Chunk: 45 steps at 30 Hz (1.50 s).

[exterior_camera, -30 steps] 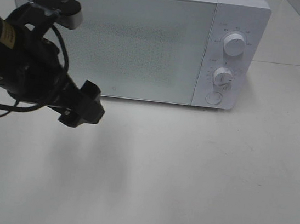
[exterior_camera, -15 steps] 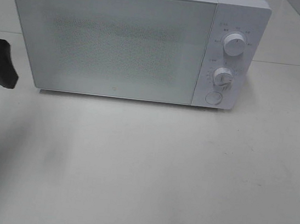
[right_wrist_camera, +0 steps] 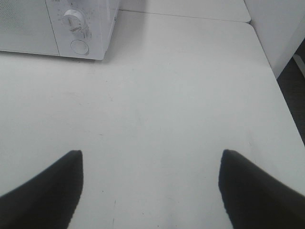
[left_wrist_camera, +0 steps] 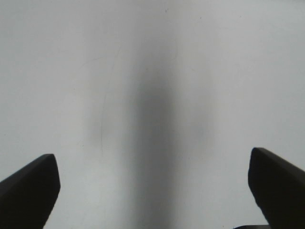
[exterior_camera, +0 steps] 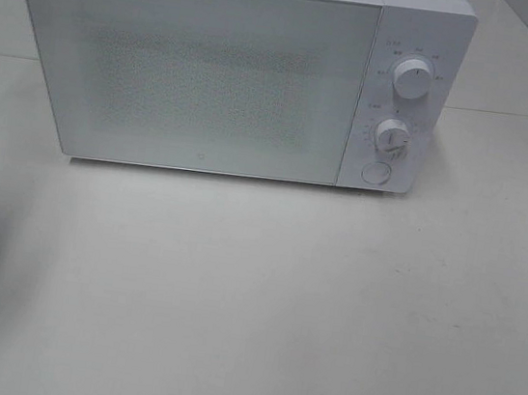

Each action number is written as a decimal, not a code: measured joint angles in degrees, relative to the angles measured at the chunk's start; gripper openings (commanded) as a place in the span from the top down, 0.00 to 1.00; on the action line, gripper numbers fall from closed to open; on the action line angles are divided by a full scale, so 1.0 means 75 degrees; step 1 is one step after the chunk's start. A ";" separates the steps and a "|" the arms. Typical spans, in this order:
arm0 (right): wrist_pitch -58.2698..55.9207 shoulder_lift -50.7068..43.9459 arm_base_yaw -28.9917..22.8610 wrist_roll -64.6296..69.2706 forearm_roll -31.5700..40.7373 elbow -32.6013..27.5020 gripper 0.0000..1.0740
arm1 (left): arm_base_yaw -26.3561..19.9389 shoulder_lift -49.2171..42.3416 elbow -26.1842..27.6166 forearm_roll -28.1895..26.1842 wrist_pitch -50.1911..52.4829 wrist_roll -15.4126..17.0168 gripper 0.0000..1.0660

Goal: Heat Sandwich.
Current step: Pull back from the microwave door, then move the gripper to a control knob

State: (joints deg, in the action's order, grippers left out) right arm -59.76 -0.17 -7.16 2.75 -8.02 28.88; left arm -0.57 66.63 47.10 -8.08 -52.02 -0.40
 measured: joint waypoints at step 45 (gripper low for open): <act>0.0000 0.0000 0.0000 0.0000 0.0000 0.0000 0.29 | -0.0298 -0.7869 -0.2483 0.0527 -0.0978 -0.0053 0.03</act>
State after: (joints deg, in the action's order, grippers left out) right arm -59.76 -0.17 -7.16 2.75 -8.02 28.88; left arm -2.81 7.62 28.48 -4.13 -59.36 -0.80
